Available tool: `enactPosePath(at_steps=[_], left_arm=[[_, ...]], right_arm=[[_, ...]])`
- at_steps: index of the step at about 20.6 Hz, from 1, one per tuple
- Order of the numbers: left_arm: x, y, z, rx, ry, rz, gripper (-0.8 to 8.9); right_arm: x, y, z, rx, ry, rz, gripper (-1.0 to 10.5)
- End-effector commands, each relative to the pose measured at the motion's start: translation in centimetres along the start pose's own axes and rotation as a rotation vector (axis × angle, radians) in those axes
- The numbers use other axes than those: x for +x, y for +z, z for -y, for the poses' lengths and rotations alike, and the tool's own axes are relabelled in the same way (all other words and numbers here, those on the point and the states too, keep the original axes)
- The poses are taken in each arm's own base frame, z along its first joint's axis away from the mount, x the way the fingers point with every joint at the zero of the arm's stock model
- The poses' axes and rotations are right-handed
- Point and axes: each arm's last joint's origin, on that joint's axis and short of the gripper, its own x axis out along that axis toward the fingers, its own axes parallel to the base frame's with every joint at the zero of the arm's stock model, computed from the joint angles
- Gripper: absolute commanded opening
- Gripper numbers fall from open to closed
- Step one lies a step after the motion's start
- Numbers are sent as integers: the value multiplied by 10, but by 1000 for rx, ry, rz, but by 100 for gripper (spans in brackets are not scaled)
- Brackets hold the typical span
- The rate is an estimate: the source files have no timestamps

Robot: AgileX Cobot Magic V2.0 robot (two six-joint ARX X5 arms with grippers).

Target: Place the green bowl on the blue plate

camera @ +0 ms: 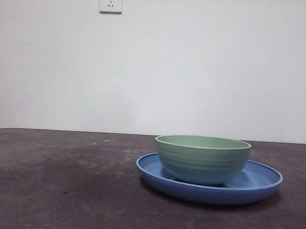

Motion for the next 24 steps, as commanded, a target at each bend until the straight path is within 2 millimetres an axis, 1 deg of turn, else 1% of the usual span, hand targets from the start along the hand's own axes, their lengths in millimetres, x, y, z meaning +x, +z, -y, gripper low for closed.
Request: enactPosePath(at_steps=[1, 3, 5, 7, 8, 11, 19, 24], left_arm=[[-13, -28, -1, -34, -9, 74, 532], [-22, -55, -2, -66, -17, 97, 531], [-29, -77, -2, -65, -61, 94, 531], [-34, -90, -1, -54, -113, 116, 531], [-36, -93, 0, -50, -137, 129, 531], [-39, -96, 0, -48, -151, 140, 531], [-39, -96, 0, -45, -150, 141, 531], [-39, -96, 0, -13, -148, 142, 531]], right_arm=[[-3, 4, -3, -26, 7, 17, 554], [-3, 4, -3, -25, 7, 17, 554], [-3, 4, -3, -25, 7, 17, 554], [-3, 4, -3, -24, 7, 16, 554], [-3, 4, -3, -24, 7, 16, 554], [-3, 3, -3, -13, 5, 8, 554], [-3, 0, -3, 28, 1, -12, 554], [-3, 0, -2, 72, -1, -20, 539]])
